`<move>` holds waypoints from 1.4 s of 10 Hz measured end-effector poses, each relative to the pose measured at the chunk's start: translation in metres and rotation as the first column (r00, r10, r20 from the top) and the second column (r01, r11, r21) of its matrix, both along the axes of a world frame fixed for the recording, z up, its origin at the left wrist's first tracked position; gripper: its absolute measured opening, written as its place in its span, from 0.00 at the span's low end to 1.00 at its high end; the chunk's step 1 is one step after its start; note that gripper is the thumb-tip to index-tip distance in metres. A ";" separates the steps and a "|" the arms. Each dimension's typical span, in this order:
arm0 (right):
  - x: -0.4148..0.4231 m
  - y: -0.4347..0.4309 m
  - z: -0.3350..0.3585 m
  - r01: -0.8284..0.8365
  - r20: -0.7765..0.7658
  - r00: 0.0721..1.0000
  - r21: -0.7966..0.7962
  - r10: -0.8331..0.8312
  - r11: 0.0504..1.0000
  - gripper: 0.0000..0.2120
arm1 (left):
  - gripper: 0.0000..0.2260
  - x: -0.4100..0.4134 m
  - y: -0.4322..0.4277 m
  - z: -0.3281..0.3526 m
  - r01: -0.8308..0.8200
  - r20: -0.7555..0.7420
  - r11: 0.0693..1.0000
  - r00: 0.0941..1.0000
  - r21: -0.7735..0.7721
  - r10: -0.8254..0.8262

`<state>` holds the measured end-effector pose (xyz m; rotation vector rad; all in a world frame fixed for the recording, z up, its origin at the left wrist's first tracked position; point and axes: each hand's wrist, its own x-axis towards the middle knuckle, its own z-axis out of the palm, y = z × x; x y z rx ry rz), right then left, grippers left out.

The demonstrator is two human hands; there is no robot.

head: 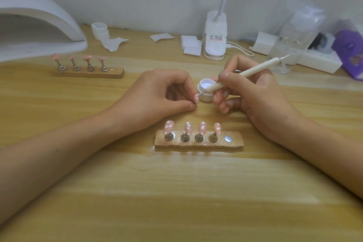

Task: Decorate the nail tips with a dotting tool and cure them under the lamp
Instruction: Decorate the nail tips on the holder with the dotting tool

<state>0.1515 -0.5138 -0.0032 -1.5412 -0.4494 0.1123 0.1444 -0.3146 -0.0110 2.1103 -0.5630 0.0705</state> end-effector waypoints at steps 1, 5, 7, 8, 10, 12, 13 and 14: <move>0.000 0.000 0.000 0.006 -0.006 1.000 -0.014 -0.006 1.000 0.12 | 0.08 0.000 0.000 0.000 0.001 0.000 1.000 1.000 0.000 -0.001; 0.000 0.001 0.000 0.007 -0.011 1.000 -0.043 -0.008 0.999 0.12 | 0.07 0.000 0.000 -0.001 0.001 -0.003 1.000 1.000 -0.002 -0.001; 0.000 0.001 0.000 0.010 -0.015 1.000 -0.041 -0.011 0.999 0.12 | 0.07 0.000 0.000 0.000 0.001 -0.003 1.000 1.000 0.003 -0.001; 0.000 0.001 0.000 0.009 -0.014 1.000 -0.044 -0.010 0.999 0.12 | 0.07 0.000 0.000 0.000 0.002 -0.002 1.000 1.000 0.003 -0.002; 0.000 0.001 0.000 0.007 -0.010 1.000 -0.052 -0.007 0.999 0.13 | 0.07 0.001 0.000 -0.001 -0.003 -0.001 1.000 1.000 0.007 0.003; 0.001 0.001 0.000 0.005 -0.010 1.000 -0.052 -0.006 0.999 0.13 | 0.07 0.001 0.000 -0.001 -0.001 0.005 1.000 1.000 0.009 0.001; 0.001 0.000 -0.001 0.004 -0.008 1.000 -0.050 -0.004 0.999 0.13 | 0.07 0.001 0.000 -0.001 -0.004 0.006 1.000 1.000 0.011 0.004; 0.001 0.000 -0.001 -0.003 -0.007 1.000 -0.047 0.003 0.999 0.13 | 0.07 0.001 0.000 -0.001 -0.006 0.004 1.000 1.000 0.011 0.006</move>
